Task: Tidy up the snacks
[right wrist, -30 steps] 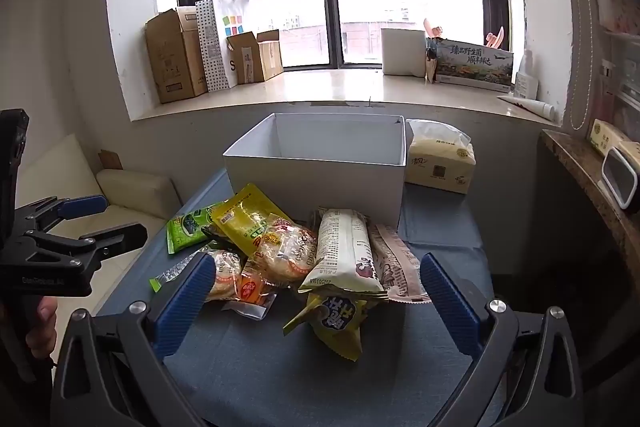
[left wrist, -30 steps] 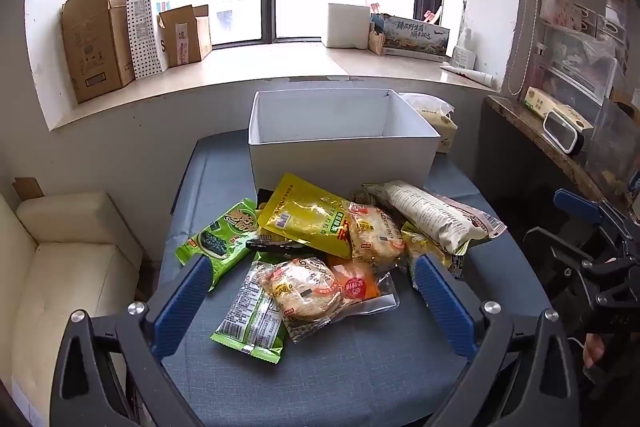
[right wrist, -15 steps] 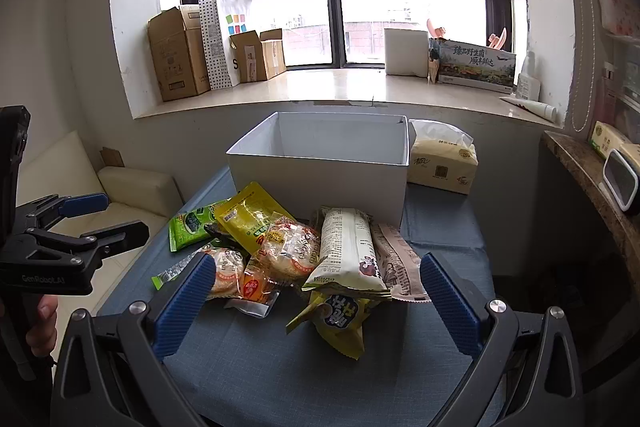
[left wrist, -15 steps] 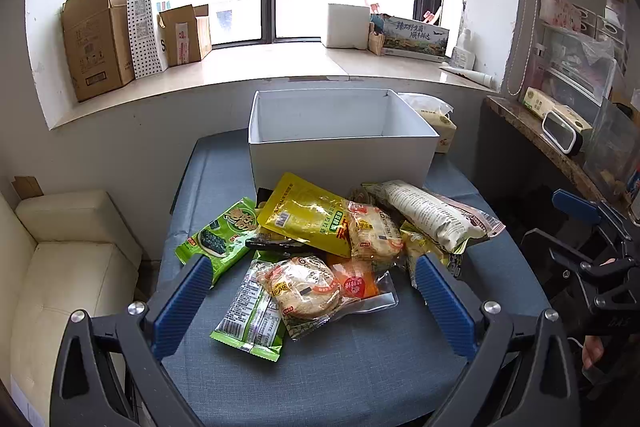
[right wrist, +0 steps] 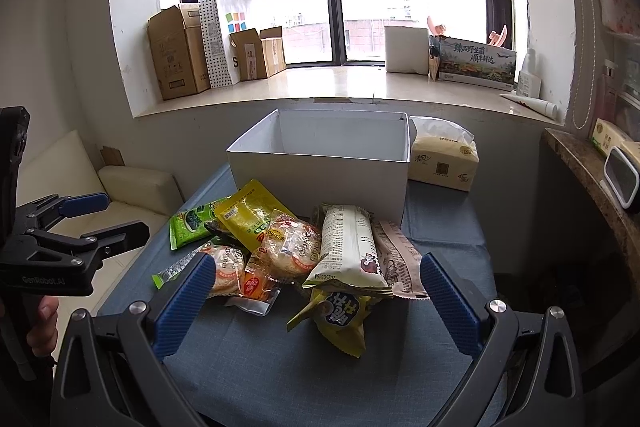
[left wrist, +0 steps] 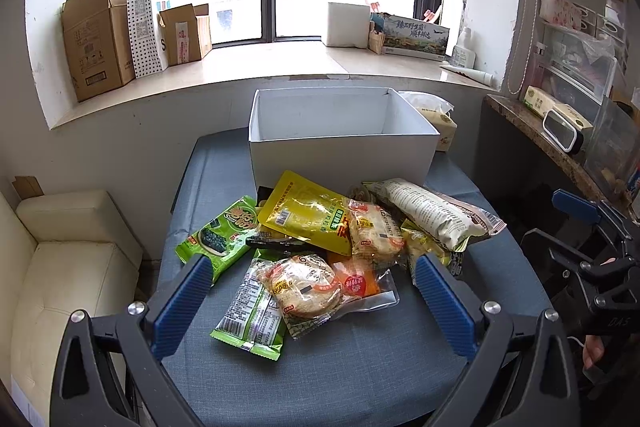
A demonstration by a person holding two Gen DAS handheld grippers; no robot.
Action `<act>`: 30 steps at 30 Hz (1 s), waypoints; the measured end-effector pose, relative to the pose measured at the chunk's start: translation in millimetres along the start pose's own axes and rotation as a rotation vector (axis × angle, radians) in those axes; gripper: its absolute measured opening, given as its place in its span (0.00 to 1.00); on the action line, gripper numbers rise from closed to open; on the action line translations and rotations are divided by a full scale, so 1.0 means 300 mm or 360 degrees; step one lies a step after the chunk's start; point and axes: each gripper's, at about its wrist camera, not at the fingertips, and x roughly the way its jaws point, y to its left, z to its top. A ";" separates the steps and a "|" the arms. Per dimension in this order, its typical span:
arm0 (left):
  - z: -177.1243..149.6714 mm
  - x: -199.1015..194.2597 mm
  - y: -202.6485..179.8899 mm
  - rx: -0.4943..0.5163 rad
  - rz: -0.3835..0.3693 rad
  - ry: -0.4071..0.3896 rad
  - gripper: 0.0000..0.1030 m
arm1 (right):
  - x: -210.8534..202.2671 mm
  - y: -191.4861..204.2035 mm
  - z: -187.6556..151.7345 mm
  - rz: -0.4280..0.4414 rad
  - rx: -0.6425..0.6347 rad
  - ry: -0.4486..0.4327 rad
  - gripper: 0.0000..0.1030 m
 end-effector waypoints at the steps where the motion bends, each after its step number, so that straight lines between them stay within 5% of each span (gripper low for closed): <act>1: 0.000 0.000 0.000 -0.0001 0.0000 -0.0001 1.00 | -0.001 0.001 0.000 -0.0001 0.0000 0.0000 1.00; 30: -0.006 0.006 0.001 -0.0003 -0.0007 0.0006 1.00 | 0.006 -0.001 -0.009 -0.0001 0.0011 0.0024 1.00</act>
